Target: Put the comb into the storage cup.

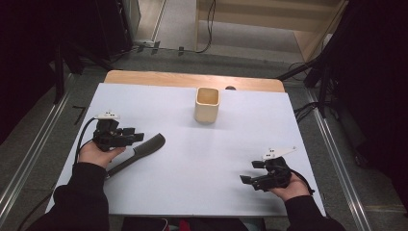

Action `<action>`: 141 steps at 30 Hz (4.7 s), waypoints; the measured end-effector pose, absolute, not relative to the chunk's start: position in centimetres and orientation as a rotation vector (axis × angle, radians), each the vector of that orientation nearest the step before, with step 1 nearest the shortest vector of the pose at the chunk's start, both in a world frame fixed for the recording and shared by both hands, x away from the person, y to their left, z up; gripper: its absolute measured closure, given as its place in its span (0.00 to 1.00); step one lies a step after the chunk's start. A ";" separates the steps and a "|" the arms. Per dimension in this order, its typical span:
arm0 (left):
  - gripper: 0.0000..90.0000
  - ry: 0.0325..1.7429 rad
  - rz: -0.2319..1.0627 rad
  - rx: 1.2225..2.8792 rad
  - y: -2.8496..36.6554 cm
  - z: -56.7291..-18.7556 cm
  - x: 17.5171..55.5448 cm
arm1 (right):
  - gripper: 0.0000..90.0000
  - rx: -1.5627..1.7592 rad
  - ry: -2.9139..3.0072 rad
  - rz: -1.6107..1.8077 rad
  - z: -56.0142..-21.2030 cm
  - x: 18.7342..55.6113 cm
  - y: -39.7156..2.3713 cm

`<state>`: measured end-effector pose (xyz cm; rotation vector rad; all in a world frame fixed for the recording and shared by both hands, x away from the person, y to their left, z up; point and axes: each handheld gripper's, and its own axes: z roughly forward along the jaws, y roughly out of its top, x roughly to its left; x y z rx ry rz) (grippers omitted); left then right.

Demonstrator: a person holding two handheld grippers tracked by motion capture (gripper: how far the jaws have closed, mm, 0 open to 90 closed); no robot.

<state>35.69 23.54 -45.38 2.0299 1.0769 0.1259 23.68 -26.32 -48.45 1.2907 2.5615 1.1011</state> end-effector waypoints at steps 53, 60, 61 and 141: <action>0.33 0.874 0.084 2.079 22.2 -45.4 28.9 | 0.22 1.227 2.582 1.123 -48.0 25.3 -25.3; 0.33 0.873 0.083 2.077 22.2 -45.5 28.9 | 0.22 1.227 2.586 1.122 -48.0 25.2 -25.3; 0.33 0.870 0.085 2.077 22.3 -45.4 28.9 | 0.22 1.231 2.588 1.117 -48.0 25.2 -25.2; 0.28 0.997 0.139 2.262 27.3 -48.5 29.8 | 0.22 1.169 2.639 1.126 -48.0 26.0 -24.1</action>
